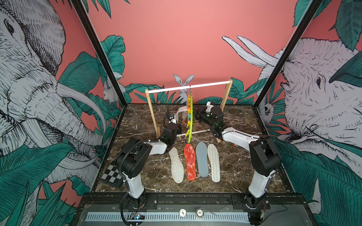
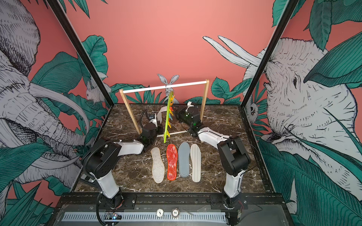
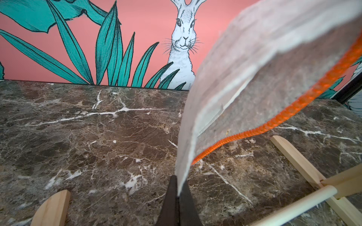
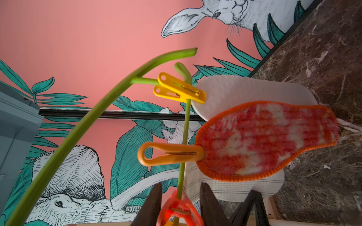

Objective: Take the shoe insoles off the hanger
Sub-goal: Open the clamp at the hanger.

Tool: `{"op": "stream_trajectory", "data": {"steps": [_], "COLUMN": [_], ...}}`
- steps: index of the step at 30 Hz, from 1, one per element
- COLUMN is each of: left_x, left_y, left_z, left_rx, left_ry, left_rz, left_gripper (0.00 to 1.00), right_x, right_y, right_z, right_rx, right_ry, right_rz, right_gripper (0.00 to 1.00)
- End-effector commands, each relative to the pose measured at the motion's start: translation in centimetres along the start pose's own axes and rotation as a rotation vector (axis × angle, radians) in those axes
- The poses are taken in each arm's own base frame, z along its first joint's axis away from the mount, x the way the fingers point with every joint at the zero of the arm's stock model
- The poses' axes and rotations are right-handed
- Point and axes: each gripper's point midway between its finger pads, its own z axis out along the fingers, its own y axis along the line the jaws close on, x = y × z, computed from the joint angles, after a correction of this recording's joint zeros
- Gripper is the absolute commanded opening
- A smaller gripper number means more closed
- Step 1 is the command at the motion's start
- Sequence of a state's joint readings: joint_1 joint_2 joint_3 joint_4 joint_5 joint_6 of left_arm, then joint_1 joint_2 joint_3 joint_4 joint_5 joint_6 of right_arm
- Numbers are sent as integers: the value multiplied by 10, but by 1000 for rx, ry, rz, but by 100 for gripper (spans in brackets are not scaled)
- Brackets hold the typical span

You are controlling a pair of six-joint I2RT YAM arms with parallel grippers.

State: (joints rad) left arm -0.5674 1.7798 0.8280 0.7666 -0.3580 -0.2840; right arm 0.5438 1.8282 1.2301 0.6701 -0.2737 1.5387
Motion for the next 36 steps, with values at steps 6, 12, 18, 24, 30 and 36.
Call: {"op": "stream_trajectory", "data": {"steps": [6, 12, 18, 24, 30, 36], "left_x": [-23, -23, -17, -10, -4, -3], "left_y": [-1, 1, 8, 17, 26, 26], "left_z": [-7, -8, -13, -19, -23, -25], "left_rx": [9, 4, -19, -49, -75, -70], "left_ry": [-48, -48, -41, -31, -22, -19], "left_rz": [-21, -21, -19, -15, -21, -17], "left_gripper": [0, 0, 0, 0, 0, 0], "right_x": [3, 3, 4, 5, 6, 6], "right_y": [24, 24, 23, 21, 20, 20], "right_z": [4, 4, 3, 2, 3, 3], "right_rx": [-77, -77, -79, -73, -74, -74], "right_ry": [11, 12, 17, 19, 24, 26], "right_rz": [-15, -12, -10, -11, -10, -10], "right_gripper": [26, 23, 21, 21, 20, 24]}}
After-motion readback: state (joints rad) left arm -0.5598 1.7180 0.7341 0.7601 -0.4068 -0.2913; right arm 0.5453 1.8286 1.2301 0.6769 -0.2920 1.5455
